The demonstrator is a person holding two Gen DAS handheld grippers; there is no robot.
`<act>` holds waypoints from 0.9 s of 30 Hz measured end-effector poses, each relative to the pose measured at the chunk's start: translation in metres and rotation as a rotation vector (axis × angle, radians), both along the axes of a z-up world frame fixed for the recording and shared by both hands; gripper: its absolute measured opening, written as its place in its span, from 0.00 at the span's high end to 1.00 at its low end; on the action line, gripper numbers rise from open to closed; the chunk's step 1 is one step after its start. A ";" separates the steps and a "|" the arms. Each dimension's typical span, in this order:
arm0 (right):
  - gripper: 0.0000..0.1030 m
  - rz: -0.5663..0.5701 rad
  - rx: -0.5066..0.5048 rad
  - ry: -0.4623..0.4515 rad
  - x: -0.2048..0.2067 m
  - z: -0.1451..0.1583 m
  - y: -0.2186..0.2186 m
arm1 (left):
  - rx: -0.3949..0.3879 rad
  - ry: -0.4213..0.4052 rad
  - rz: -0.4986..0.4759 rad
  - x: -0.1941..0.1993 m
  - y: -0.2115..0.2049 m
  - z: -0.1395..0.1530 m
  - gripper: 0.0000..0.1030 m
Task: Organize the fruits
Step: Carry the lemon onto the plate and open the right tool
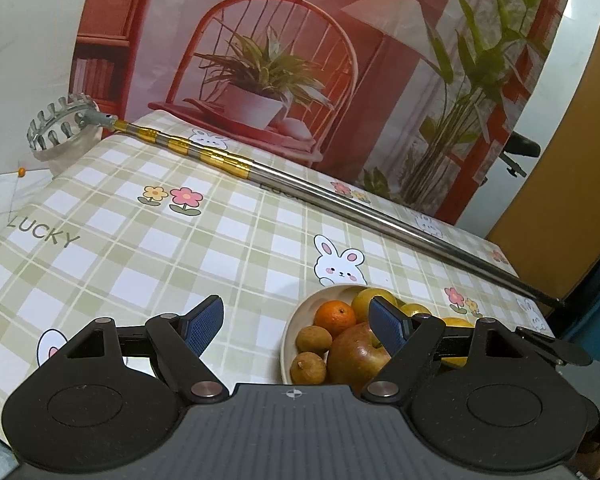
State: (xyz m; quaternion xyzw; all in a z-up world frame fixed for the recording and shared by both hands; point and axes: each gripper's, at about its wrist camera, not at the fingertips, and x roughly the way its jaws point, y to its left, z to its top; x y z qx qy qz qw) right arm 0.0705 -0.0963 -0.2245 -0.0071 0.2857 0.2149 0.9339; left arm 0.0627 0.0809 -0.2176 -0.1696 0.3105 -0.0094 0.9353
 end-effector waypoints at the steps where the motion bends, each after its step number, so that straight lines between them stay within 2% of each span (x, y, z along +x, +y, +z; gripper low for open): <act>1: 0.43 -0.001 0.000 0.002 0.000 0.000 0.000 | -0.002 -0.001 0.001 -0.001 0.001 0.000 0.21; 27: 0.43 -0.034 0.020 0.049 0.001 0.004 -0.004 | -0.002 -0.008 0.006 -0.004 0.001 0.003 0.20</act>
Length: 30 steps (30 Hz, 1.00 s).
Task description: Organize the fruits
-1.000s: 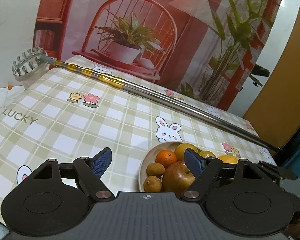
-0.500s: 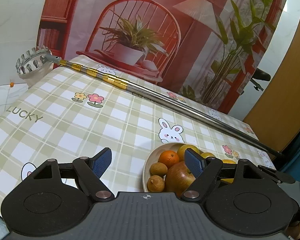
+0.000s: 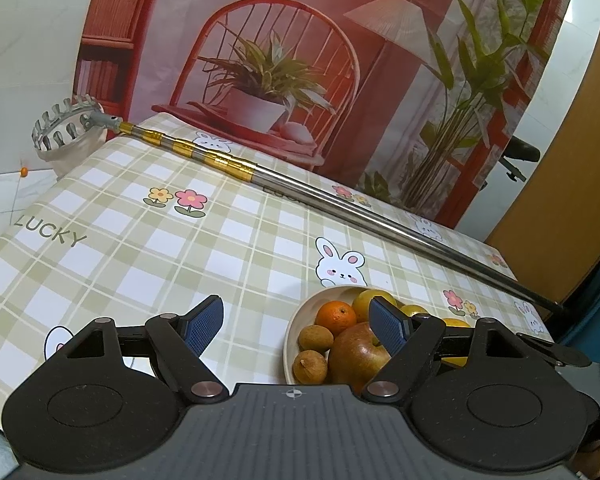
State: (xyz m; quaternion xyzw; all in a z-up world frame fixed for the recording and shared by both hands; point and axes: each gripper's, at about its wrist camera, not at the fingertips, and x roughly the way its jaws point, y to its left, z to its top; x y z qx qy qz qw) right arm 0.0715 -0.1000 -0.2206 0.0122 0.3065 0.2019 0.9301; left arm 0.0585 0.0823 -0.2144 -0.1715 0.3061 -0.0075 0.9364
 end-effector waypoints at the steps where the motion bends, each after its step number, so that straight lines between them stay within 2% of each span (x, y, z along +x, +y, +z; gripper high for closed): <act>1: 0.42 -0.002 0.002 0.000 0.000 0.001 0.000 | 0.001 0.000 -0.001 0.000 0.000 0.000 0.20; 3: 0.42 -0.011 0.007 -0.003 -0.002 0.005 -0.002 | 0.003 -0.003 -0.003 -0.001 0.000 0.001 0.20; 6: 0.31 -0.032 0.005 -0.019 -0.005 0.012 -0.005 | 0.008 -0.009 -0.006 -0.002 -0.001 0.003 0.20; 8: 0.21 -0.060 0.005 -0.029 -0.007 0.018 -0.008 | 0.012 -0.015 -0.009 -0.003 -0.002 0.005 0.19; 10: 0.14 -0.098 0.005 -0.032 -0.008 0.024 -0.013 | 0.017 -0.021 -0.012 -0.004 -0.003 0.007 0.18; 12: 0.14 -0.133 0.009 -0.031 -0.009 0.030 -0.018 | 0.022 -0.032 -0.019 -0.006 -0.005 0.011 0.15; 14: 0.04 -0.167 0.018 -0.030 -0.011 0.035 -0.024 | 0.032 -0.047 -0.029 -0.007 -0.007 0.016 0.13; 17: 0.01 -0.204 0.034 -0.049 -0.016 0.049 -0.032 | 0.070 -0.078 -0.041 -0.008 -0.012 0.028 0.07; 21: 0.00 -0.246 0.048 -0.081 -0.023 0.072 -0.044 | 0.113 -0.130 -0.075 -0.008 -0.020 0.055 0.00; 30: 0.00 -0.360 0.035 -0.176 -0.040 0.134 -0.066 | 0.286 -0.265 -0.117 -0.018 -0.053 0.133 0.00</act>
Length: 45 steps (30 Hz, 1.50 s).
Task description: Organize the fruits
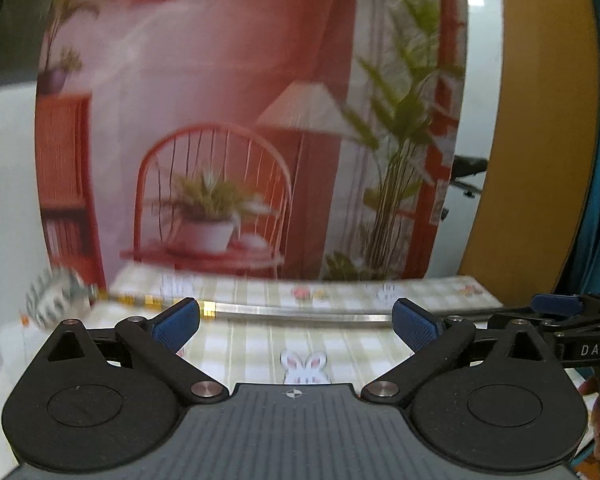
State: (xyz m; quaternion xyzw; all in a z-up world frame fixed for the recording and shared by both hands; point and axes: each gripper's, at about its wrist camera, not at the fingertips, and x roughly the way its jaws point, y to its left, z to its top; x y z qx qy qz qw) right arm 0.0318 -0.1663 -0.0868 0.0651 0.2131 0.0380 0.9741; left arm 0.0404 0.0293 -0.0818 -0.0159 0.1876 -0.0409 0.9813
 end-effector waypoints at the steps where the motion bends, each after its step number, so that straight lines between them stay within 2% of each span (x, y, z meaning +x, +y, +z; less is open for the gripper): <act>1: 0.00 -0.012 -0.004 -0.013 -0.002 0.007 -0.003 | 0.011 -0.017 -0.003 -0.002 -0.003 0.007 0.00; 9: 0.00 -0.076 -0.012 -0.087 -0.020 0.043 -0.019 | 0.048 -0.100 0.003 -0.018 -0.029 0.047 0.00; 16: 0.00 -0.086 -0.013 -0.111 -0.029 0.054 -0.020 | 0.117 -0.113 0.023 -0.022 -0.044 0.052 0.00; 26: 0.00 -0.094 -0.006 -0.113 -0.033 0.057 -0.018 | 0.087 -0.103 0.017 -0.025 -0.041 0.056 0.00; 45: 0.00 -0.106 -0.002 -0.120 -0.037 0.061 -0.020 | 0.103 -0.106 0.040 -0.028 -0.042 0.062 0.00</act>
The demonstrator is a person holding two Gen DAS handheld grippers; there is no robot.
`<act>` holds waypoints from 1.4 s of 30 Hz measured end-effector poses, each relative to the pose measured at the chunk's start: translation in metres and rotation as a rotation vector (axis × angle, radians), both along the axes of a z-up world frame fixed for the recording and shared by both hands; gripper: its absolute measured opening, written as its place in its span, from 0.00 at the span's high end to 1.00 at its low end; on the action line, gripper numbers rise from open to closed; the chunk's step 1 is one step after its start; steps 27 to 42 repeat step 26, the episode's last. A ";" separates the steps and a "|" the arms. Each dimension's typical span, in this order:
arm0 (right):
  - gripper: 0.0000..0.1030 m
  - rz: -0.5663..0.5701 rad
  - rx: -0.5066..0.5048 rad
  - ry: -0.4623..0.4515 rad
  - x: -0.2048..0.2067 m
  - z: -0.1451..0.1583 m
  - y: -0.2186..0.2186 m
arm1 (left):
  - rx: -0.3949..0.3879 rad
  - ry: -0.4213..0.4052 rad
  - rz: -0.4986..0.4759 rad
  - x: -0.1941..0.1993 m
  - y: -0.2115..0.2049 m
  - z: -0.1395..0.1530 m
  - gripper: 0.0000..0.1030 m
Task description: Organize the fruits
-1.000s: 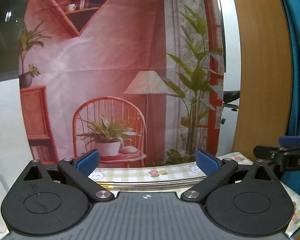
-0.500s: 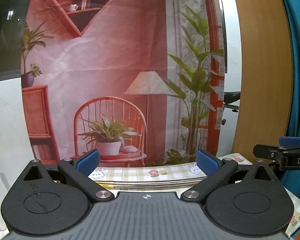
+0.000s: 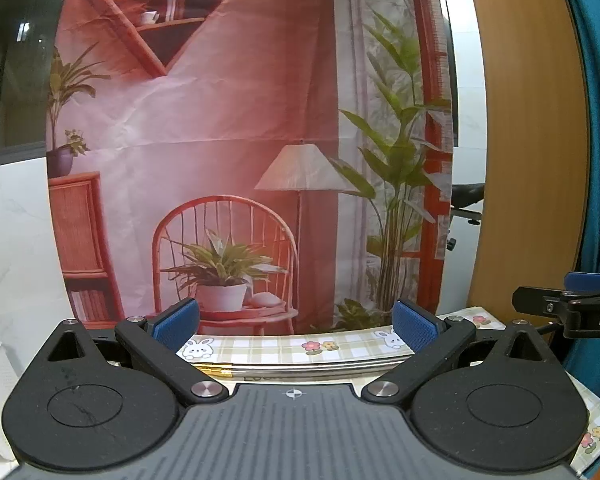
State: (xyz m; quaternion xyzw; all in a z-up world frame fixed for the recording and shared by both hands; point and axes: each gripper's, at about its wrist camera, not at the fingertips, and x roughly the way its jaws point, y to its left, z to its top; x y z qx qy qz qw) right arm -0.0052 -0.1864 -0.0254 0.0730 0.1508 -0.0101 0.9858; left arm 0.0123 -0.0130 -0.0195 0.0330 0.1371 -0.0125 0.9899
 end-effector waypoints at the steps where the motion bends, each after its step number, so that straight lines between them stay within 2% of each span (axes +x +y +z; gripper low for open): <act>1: 0.00 0.000 0.000 -0.001 0.000 0.000 0.000 | 0.001 0.000 0.000 0.000 0.000 0.000 0.00; 42: 0.00 -0.005 -0.006 -0.005 -0.002 0.004 -0.002 | -0.004 0.000 -0.002 -0.002 0.001 0.002 0.00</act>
